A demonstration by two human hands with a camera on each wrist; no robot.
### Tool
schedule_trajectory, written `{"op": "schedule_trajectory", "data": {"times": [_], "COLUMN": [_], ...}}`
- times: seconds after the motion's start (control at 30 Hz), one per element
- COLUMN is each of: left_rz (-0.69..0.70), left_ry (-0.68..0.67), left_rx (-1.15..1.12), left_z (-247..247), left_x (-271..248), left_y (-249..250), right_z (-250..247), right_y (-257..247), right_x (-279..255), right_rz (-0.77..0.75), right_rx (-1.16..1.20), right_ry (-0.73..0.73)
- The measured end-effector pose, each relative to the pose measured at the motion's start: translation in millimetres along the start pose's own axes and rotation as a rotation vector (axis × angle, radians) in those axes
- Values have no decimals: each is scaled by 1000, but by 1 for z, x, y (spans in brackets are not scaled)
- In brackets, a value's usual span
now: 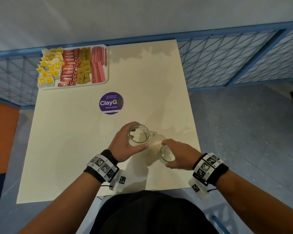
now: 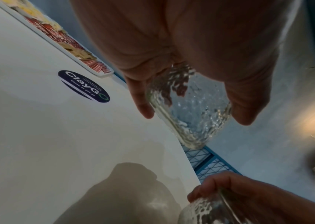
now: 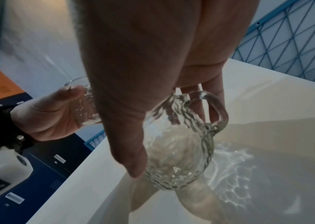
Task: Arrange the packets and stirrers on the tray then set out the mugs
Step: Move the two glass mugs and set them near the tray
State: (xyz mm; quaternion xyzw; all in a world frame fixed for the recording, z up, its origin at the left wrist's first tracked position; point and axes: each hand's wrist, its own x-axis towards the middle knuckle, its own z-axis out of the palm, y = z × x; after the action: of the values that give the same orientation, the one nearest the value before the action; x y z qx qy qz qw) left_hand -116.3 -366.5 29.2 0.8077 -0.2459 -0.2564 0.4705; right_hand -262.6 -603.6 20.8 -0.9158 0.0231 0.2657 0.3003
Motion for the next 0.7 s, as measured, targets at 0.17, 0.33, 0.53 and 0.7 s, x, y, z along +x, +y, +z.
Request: {"op": "schedule_trajectory", "data": {"times": [0.17,0.33,0.53,0.7], "left_rz": [-20,-35,-91,-143], "left_ry": [59,122,215,206], "left_rx": [-14,53,118,122], "left_z": [-12,-34,-69,-100], "left_x": [-1,2,19,41], "left_y": [-3,-9,-21,-45], "right_z": [-18,-38,-62,-79], "right_y": [-12,-28,-51,-68], "right_x": [19,46,86,129], "right_rz": [-42,-78,-88,-69], "right_rx": [-17,-41,-31,-48], "right_ry": [33,36,45,36]}}
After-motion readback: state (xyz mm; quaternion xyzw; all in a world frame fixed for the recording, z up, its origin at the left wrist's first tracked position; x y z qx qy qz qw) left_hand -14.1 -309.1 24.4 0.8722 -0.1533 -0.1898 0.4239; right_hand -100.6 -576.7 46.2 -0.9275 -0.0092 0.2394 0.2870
